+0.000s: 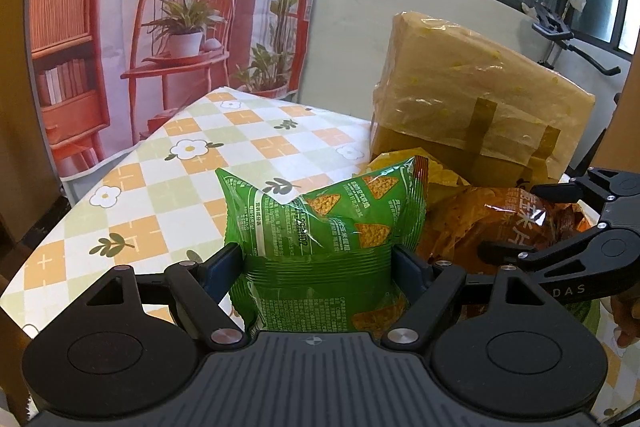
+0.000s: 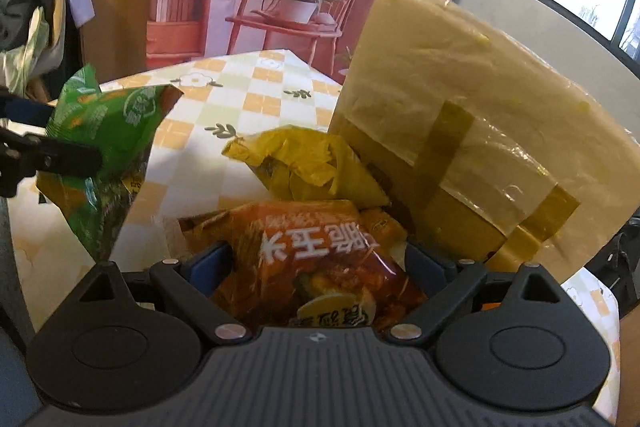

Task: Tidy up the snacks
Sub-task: 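Grasp the green chip bag with the left tool while the right tool grasps an orange bag, then lift both held bags and carry them over the box opening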

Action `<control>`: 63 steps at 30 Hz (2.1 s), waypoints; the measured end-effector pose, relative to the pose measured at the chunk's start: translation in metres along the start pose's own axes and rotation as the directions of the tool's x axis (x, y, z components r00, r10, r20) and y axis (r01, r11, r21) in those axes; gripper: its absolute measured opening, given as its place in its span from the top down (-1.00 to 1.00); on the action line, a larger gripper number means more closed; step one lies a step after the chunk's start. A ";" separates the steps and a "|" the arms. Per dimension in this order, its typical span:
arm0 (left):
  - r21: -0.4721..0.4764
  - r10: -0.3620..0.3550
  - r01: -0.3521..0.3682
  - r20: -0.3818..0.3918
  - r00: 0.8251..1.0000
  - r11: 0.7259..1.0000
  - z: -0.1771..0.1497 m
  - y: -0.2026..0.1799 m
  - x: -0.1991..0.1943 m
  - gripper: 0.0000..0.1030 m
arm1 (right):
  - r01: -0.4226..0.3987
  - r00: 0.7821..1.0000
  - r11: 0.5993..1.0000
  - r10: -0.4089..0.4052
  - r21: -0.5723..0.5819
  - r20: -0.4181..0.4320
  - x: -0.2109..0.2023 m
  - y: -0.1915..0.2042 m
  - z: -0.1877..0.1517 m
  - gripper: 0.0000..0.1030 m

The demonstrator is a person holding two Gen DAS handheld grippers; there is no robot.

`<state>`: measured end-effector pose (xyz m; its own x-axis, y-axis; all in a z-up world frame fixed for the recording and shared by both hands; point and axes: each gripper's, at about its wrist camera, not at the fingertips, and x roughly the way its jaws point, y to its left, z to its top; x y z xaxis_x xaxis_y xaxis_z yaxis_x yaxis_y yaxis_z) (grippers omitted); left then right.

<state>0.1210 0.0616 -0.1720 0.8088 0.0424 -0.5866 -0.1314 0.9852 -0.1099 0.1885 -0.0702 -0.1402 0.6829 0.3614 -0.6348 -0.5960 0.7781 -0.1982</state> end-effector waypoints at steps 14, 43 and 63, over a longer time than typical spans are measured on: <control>0.014 0.013 -0.014 0.008 1.000 1.000 0.000 -0.006 -0.006 -0.60 | 0.033 0.985 0.985 -0.061 0.168 0.164 -0.054 -0.016 -0.008 -0.31; 0.114 -0.008 -0.016 0.212 0.977 0.993 0.078 -0.034 -0.046 -0.60 | 0.034 0.860 0.851 -0.291 0.524 0.419 -0.161 -0.074 -0.054 -0.30; 0.152 -0.107 0.071 0.245 0.964 0.986 0.128 -0.072 -0.013 -0.60 | 0.019 0.815 0.840 -0.327 0.542 0.478 -0.155 -0.110 -0.025 -0.29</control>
<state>0.1929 0.0110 -0.0538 0.9340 -0.0237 -0.3565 0.0149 0.9995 -0.0276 0.1372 -0.2243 -0.0386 0.9535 0.2859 -0.0954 -0.2590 0.9391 0.2257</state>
